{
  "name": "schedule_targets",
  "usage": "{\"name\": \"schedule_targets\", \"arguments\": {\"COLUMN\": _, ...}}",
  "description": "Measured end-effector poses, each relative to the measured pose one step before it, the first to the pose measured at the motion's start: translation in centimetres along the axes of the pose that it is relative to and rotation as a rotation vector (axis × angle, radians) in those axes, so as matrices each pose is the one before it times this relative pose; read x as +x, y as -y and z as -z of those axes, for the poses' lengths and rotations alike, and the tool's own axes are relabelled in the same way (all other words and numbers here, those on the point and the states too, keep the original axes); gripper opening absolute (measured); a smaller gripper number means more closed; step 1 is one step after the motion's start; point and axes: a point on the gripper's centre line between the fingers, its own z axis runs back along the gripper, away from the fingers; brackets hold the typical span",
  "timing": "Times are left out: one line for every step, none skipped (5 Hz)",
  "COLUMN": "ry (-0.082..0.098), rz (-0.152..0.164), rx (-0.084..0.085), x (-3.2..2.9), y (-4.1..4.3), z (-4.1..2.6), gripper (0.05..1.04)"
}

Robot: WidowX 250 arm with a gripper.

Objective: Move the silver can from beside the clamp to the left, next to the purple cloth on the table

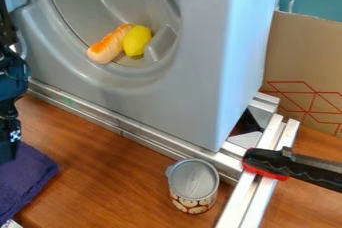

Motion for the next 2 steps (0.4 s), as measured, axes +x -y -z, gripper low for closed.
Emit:
{"name": "schedule_targets", "arguments": {"ry": -0.0123, "rz": 0.0011, "rx": -0.0088, "x": -0.045, "y": 0.1, "z": 0.366, "gripper": 0.999}}
{"name": "schedule_targets", "arguments": {"ry": 0.0477, "rz": -0.0046, "rx": 0.0419, "x": 1.538, "y": 1.965, "z": -0.246, "gripper": 0.999}}
